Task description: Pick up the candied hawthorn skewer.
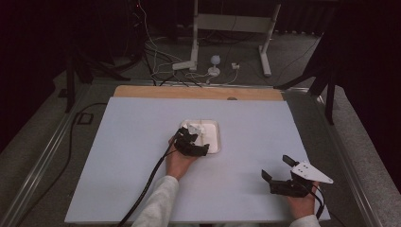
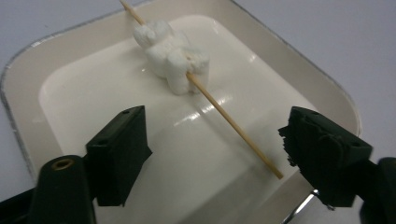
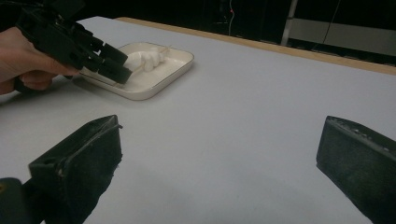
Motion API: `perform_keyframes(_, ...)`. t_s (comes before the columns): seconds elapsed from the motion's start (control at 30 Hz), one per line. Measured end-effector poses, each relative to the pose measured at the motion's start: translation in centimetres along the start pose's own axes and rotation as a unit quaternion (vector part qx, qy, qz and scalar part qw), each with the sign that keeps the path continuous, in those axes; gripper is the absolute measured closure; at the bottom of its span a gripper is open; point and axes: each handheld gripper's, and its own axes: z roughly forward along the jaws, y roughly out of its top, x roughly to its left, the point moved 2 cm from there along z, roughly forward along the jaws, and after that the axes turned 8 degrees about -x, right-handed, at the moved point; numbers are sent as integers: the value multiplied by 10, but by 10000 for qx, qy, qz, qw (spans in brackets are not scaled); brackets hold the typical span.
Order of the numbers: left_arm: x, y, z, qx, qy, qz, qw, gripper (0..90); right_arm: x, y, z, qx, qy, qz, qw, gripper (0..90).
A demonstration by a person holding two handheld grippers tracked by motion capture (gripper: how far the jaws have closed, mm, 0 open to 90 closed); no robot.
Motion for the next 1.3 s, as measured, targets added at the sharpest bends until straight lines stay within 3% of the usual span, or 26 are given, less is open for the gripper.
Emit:
perform_keyframes(0.07,-1,0,-1,50,134,190,9997,369,0,0,0,-10,-5,-3,10000,0)
perform_keyframes(0.17,1,1,-5,152,178,308,9993,504,0,0,0,-10,-10,1,10000,0)
perform_keyframes(0.23,4,1,-7,238,206,301,9991,537,0,0,0,-9,-8,2,10000,0)
perform_keyframes(0.43,14,2,-16,486,267,145,9984,714,0,0,0,3,1,-4,10000,0)
perform_keyframes(0.53,19,2,-19,602,253,-1,9979,756,0,-1,1,11,3,-8,10000,0)
perform_keyframes(0.63,24,3,-21,693,230,-140,9972,860,0,-1,1,20,10,-8,10000,0)
perform_keyframes(0.83,33,1,-24,708,224,-314,9967,900,0,-1,1,27,10,2,10000,0)
perform_keyframes(0.97,36,0,-27,542,74,-479,9974,900,0,-1,1,29,9,5,10000,0)
perform_keyframes(1.3,34,7,-43,29,-89,-600,9982,900,0,-1,1,29,1,0,10000,0)
